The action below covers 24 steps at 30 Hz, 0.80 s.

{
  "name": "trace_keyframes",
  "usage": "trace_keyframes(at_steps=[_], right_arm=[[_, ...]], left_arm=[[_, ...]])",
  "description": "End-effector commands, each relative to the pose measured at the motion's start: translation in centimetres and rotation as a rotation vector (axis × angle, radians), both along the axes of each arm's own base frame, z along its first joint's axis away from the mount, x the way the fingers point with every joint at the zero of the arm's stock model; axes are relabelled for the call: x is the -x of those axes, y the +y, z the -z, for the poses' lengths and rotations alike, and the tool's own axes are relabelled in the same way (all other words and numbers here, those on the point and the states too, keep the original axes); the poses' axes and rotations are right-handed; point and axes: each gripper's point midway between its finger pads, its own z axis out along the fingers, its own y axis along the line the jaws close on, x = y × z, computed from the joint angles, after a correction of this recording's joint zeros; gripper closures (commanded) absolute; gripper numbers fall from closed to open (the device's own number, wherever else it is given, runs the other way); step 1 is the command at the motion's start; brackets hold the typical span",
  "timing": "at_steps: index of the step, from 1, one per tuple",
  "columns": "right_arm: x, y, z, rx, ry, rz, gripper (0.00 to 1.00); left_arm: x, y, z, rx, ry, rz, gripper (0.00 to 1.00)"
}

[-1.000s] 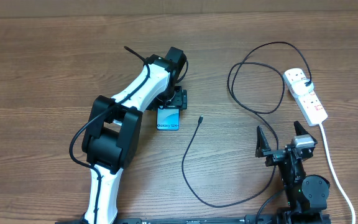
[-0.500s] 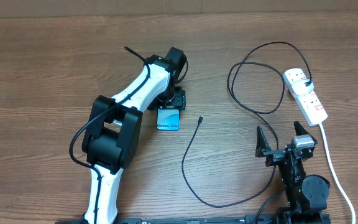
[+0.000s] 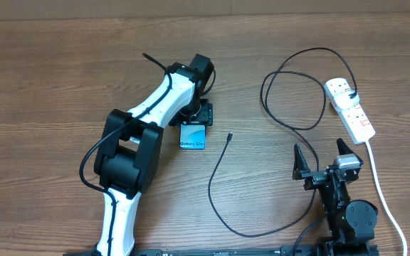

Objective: Plug charger to phone and switch on socket

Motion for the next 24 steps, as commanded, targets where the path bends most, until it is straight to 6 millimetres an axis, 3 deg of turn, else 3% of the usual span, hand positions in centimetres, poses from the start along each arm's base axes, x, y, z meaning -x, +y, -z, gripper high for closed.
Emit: trace_keyframes(at_steps=[1, 16, 24], right_arm=[[0.0, -0.1, 0.2, -0.003, 0.0, 0.007, 0.0], [0.0, -0.1, 0.3, -0.003, 0.0, 0.007, 0.0], [0.0, -0.1, 0.2, -0.003, 0.0, 0.007, 0.0]], left_arm=[[2.2, 1.6, 3.0, -0.087, 0.083, 0.006, 0.22], [2.3, 1.5, 2.9, -0.085, 0.088, 0.005, 0.24], [1.6, 1.2, 1.5, -0.083, 0.082, 0.005, 0.23]])
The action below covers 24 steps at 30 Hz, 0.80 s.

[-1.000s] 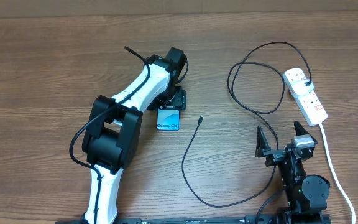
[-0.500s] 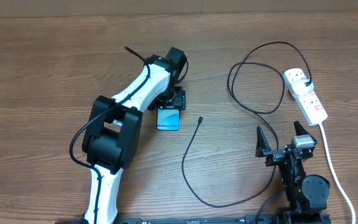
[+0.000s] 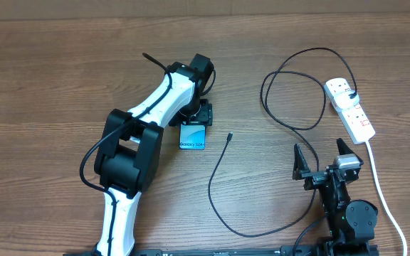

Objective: Plug charger to phone and switch on socket

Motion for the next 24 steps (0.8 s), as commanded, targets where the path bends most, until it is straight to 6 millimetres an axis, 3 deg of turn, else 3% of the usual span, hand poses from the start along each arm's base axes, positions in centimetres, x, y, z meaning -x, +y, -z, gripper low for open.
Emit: trace_keyframes(at_steps=[1, 12, 20, 24], right_arm=[[-0.03, -0.1, 0.27, -0.003, 0.0, 0.007, 0.0], [-0.03, -0.09, 0.27, -0.003, 0.0, 0.007, 0.0], [-0.03, -0.09, 0.27, -0.003, 0.0, 0.007, 0.0], [-0.03, -0.1, 0.27, -0.003, 0.0, 0.007, 0.0]], left_arm=[[1.07, 0.96, 1.56, -0.071, 0.057, 0.006, 0.23], [0.92, 0.93, 1.18, -0.072, 0.056, 0.007, 0.23], [1.08, 1.05, 1.37, -0.077, 0.06, 0.007, 0.01], [1.45, 1.22, 1.87, -0.081, 0.068, 0.007, 0.01]])
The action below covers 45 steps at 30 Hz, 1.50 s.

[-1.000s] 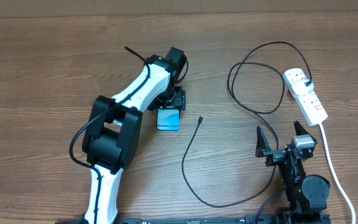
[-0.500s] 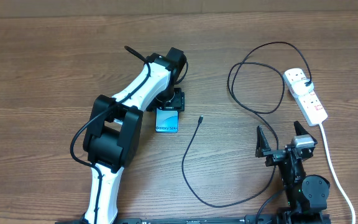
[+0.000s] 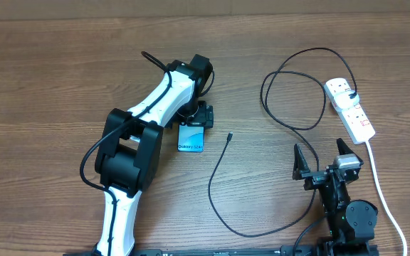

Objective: Plug charger to phone and switch on socket

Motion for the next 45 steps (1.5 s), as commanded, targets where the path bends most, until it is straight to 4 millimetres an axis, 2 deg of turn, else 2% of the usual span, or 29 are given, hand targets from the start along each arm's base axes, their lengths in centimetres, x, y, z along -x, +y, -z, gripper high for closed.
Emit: trace_keyframes(at_steps=[1, 7, 12, 24, 28, 38, 45], right_arm=[[0.0, -0.1, 0.3, -0.002, 0.0, 0.007, 0.0], [0.0, -0.1, 0.3, -0.002, 0.0, 0.007, 0.0], [0.0, -0.1, 0.3, -0.002, 0.0, 0.007, 0.0], [0.0, -0.1, 0.3, -0.002, 0.0, 0.007, 0.0], [0.0, -0.1, 0.3, -0.002, 0.0, 0.007, 0.0], [0.0, -0.1, 0.3, -0.002, 0.0, 0.007, 0.0], [0.0, -0.1, 0.3, -0.002, 0.0, 0.007, 0.0]], left_arm=[[1.2, 0.4, 2.3, -0.037, 0.049, 0.007, 0.01], [1.8, 0.2, 3.2, -0.016, 0.063, 0.004, 0.01], [1.8, 0.3, 3.2, -0.018, 0.061, 0.005, 0.1], [2.8, 0.7, 4.6, -0.023, 0.075, 0.004, 0.17], [3.2, 0.9, 5.0, -0.03, 0.086, 0.004, 0.28], [2.9, 0.8, 4.8, -0.026, 0.077, 0.003, 0.28], [2.3, 0.5, 3.7, -0.019, 0.071, 0.002, 0.28]])
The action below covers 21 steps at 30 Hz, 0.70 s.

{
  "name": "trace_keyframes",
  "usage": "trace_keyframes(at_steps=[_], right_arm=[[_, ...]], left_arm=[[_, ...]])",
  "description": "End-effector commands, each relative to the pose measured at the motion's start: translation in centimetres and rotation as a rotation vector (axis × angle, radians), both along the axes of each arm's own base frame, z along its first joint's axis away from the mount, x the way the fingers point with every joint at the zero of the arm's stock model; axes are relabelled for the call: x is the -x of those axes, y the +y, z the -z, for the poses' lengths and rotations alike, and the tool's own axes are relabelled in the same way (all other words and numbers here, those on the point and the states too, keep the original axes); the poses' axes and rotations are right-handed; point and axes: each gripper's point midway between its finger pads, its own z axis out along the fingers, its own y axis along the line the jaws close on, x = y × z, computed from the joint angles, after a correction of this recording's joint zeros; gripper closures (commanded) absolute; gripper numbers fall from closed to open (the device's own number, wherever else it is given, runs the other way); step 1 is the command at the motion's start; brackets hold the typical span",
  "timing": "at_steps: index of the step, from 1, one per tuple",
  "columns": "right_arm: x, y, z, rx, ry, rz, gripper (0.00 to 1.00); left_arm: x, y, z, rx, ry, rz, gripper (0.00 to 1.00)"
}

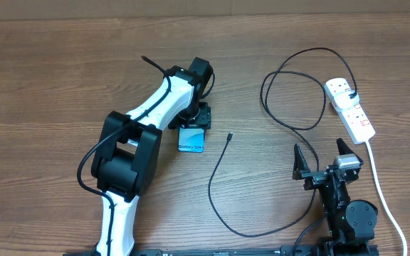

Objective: Plug charger to phone and switch on socket

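The phone, its blue screen up, lies at the table's middle. Its far end is hidden under my left gripper, which looks shut on that end. The charger cable's small plug lies free on the wood just right of the phone. The black cable runs from it in a loop toward the front, then back in a coil to the white socket strip at the right. My right gripper stands open near the front right, holding nothing, well away from the plug and the strip.
A white mains lead runs from the socket strip toward the front right edge, just beside the right arm's base. The black cable's coil lies between the phone and the strip. The wooden table stretches bare to the left.
The left arm's elbow has shifted slightly to the left. The phone and the gripper on it stay almost where they were. Cable, plug and right arm are unchanged.
At the two oldest moments the left gripper sat on the phone's far end with the phone a little farther back. Then the phone lay slightly nearer and leftward, turned a touch. Now it rests there, and the right gripper has stayed open in place throughout.
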Motion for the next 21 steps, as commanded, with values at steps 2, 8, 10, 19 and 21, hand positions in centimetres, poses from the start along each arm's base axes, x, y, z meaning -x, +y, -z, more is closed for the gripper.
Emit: trace_keyframes(at_steps=[2, 8, 10, 19, 21], right_arm=[[0.0, -0.1, 0.2, -0.002, 0.0, 0.007, 0.0], [0.0, -0.1, 0.2, -0.003, 0.0, 0.007, 0.0], [0.0, -0.1, 0.2, -0.003, 0.0, 0.007, 0.0], [0.0, -0.1, 0.2, -0.003, 0.0, 0.007, 0.0], [0.0, -0.1, 0.2, -0.003, 0.0, 0.007, 0.0]], left_arm=[[1.8, 1.2, 3.0, -0.068, 0.1, -0.002, 0.28], [0.9, 0.8, 1.3, -0.062, 0.087, -0.003, 0.3], [0.4, 0.5, 0.7, -0.056, 0.076, -0.002, 0.31], [-0.7, 0.0, -0.9, -0.041, 0.05, -0.003, 0.32], [-0.6, -0.1, -1.0, -0.036, 0.055, -0.004, 0.32]])
